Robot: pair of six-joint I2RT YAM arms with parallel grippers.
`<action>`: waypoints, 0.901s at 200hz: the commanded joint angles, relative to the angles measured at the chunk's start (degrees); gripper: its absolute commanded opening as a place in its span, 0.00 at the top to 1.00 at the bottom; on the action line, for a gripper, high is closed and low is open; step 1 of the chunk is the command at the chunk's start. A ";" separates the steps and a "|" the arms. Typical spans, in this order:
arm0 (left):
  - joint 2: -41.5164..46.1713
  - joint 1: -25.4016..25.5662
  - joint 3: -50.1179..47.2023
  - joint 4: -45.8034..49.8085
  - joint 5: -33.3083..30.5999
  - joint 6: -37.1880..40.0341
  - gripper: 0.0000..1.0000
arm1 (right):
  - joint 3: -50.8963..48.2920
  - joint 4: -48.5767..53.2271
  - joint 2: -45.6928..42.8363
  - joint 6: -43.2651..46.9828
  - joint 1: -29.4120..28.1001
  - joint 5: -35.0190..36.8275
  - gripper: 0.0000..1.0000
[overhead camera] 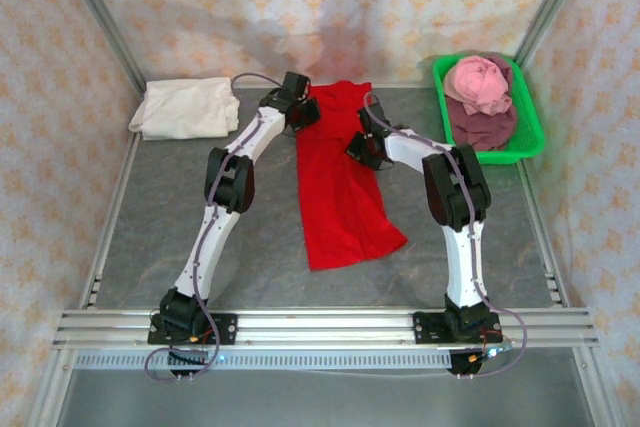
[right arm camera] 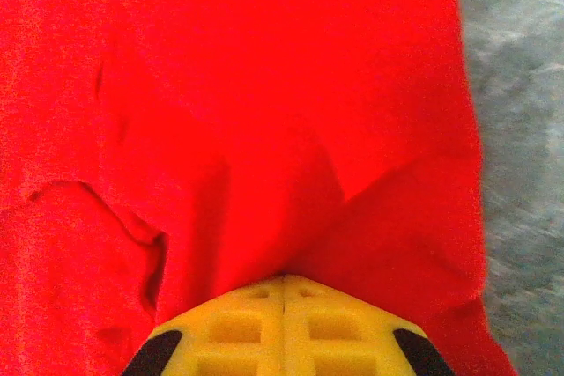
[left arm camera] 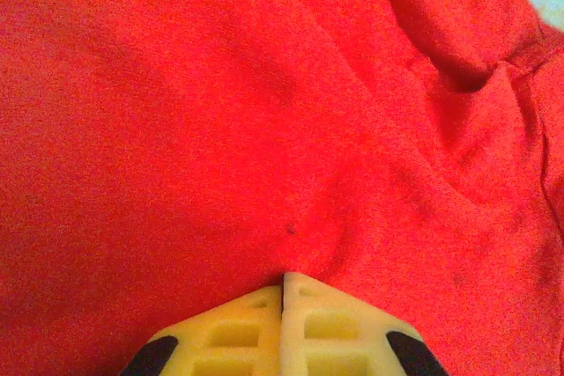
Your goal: Fold and stack the t-shirts
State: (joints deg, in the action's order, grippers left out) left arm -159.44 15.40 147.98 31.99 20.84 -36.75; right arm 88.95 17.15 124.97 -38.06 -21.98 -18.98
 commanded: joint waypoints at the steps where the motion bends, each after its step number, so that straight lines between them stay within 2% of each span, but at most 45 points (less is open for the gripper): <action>1: -2.43 -2.05 3.97 1.98 1.49 -0.21 0.99 | -0.38 -1.93 3.38 -6.58 -0.71 -2.29 1.00; 12: -2.10 -2.61 6.09 3.82 3.38 0.42 0.98 | -2.11 -3.78 1.72 -8.19 -1.17 -2.04 1.00; 26: 0.62 -2.78 5.43 5.84 2.12 2.43 0.97 | -4.87 -4.99 -1.23 -9.31 -1.42 -0.53 1.00; 64: 13.39 -2.74 -8.24 -0.91 -1.86 5.81 0.92 | -14.21 -6.67 -9.37 -8.86 -1.58 1.86 1.00; 92: 14.17 -2.75 -4.79 3.37 -3.02 8.49 0.92 | -19.13 -6.55 -12.09 -6.77 -2.59 0.86 1.00; 119: 17.21 -1.82 -9.11 2.21 -0.99 8.53 0.92 | -22.12 -7.67 -15.75 -7.13 -3.25 2.58 0.96; 139: 24.00 0.06 -18.59 -1.70 -1.36 8.69 0.92 | -17.96 -1.12 -16.16 -2.63 -3.20 6.90 0.92; 160: 31.76 2.19 -31.09 -6.36 -5.49 8.82 0.92 | -11.75 4.29 -15.79 5.48 -3.16 10.85 0.91; 180: 35.78 2.43 -39.67 -8.51 -3.45 6.50 0.94 | -3.61 12.24 -12.99 12.27 -3.17 17.43 0.91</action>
State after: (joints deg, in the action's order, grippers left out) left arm -128.86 16.73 116.51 28.32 18.39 -29.54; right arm 76.79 19.77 111.20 -36.36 -25.08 -11.57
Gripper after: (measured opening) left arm 0.077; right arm 0.091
